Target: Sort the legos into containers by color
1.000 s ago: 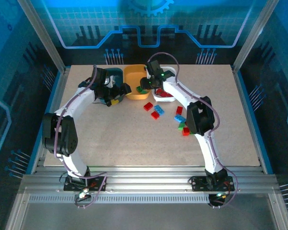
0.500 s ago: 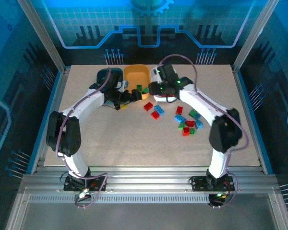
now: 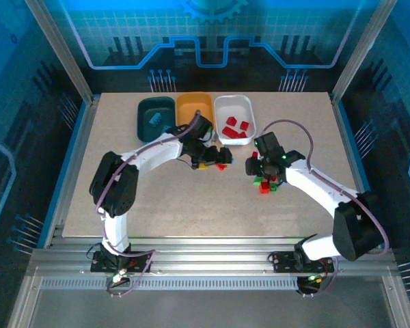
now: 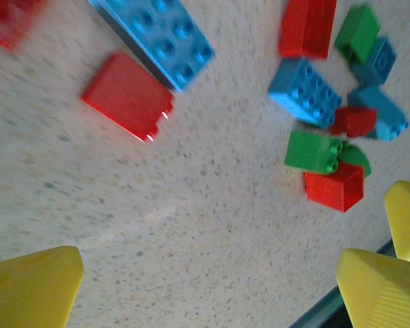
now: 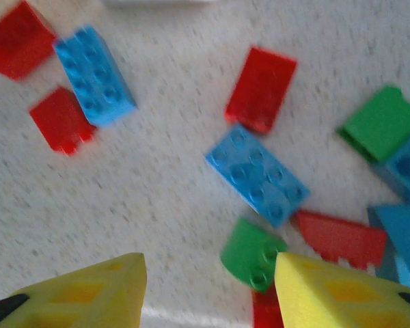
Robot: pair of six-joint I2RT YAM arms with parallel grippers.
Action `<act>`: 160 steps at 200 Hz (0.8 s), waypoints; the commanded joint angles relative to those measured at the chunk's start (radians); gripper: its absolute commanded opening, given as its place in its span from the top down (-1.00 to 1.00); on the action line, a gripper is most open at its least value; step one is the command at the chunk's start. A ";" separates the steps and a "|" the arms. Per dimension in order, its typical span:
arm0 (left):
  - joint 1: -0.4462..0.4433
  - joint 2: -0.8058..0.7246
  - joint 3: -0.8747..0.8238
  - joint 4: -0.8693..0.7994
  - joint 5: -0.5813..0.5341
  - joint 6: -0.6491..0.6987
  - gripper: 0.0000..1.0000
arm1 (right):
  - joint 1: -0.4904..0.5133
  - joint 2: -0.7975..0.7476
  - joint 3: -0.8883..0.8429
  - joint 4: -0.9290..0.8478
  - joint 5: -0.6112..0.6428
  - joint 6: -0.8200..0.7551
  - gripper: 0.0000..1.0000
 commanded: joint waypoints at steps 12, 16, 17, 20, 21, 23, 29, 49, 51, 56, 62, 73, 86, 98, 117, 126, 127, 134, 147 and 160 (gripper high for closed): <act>0.005 -0.011 -0.021 0.021 -0.008 -0.029 -0.94 | 0.047 -0.054 -0.092 -0.120 0.105 0.111 -0.20; 0.005 -0.014 -0.028 0.023 -0.007 -0.031 -0.94 | 0.049 -0.058 -0.103 -0.123 0.110 0.123 -0.21; 0.005 -0.016 -0.029 0.023 -0.007 -0.032 -0.94 | 0.051 -0.060 -0.105 -0.123 0.111 0.125 -0.22; 0.005 -0.018 -0.034 0.025 -0.008 -0.032 -0.94 | 0.053 -0.062 -0.111 -0.122 0.113 0.129 -0.24; 0.005 -0.018 -0.035 0.025 -0.007 -0.033 -0.94 | 0.053 -0.063 -0.114 -0.122 0.114 0.131 -0.24; 0.005 -0.021 -0.038 0.025 -0.007 -0.033 -0.94 | 0.055 -0.065 -0.117 -0.120 0.115 0.133 -0.25; 0.005 -0.028 -0.046 0.027 -0.007 -0.034 -0.94 | 0.060 -0.067 -0.127 -0.113 0.115 0.136 -0.26; 0.005 -0.050 -0.062 0.017 -0.013 -0.026 -0.95 | 0.065 -0.036 -0.125 -0.101 0.119 0.122 -0.26; 0.006 -0.052 -0.063 0.013 -0.014 -0.025 -0.95 | 0.065 -0.031 -0.124 -0.100 0.121 0.121 -0.26; 0.005 -0.057 -0.063 0.007 -0.018 -0.020 -0.95 | 0.065 -0.021 -0.120 -0.096 0.128 0.116 -0.25; 0.006 -0.065 -0.063 0.000 -0.022 -0.015 -0.95 | 0.065 -0.002 -0.114 -0.095 0.136 0.111 -0.24; 0.007 -0.080 -0.067 -0.010 -0.030 -0.009 -0.96 | 0.065 0.026 -0.104 -0.092 0.148 0.102 -0.22; 0.007 -0.102 -0.078 -0.018 -0.038 -0.006 -0.96 | 0.065 0.052 -0.100 -0.070 0.136 0.090 -0.16; 0.008 -0.124 -0.094 -0.019 -0.046 -0.001 -0.96 | 0.065 0.074 -0.094 -0.061 0.134 0.084 -0.08; 0.016 -0.152 -0.122 -0.024 -0.058 0.001 -0.97 | 0.068 0.095 -0.084 -0.059 0.144 0.078 0.10; 0.020 -0.168 -0.139 -0.024 -0.060 0.000 -0.97 | 0.076 0.089 -0.085 -0.058 0.157 0.080 0.22; 0.021 -0.171 -0.140 -0.024 -0.060 -0.002 -0.97 | 0.077 0.088 -0.085 -0.058 0.160 0.080 0.24; 0.025 -0.183 -0.151 -0.022 -0.060 -0.002 -0.97 | 0.087 0.074 -0.086 -0.057 0.170 0.077 0.31; 0.031 -0.206 -0.169 -0.024 -0.061 -0.003 -0.97 | 0.101 0.040 -0.084 -0.061 0.179 0.078 0.39; 0.040 -0.229 -0.182 -0.029 -0.068 -0.003 -0.98 | 0.120 0.000 -0.068 -0.076 0.181 0.077 0.42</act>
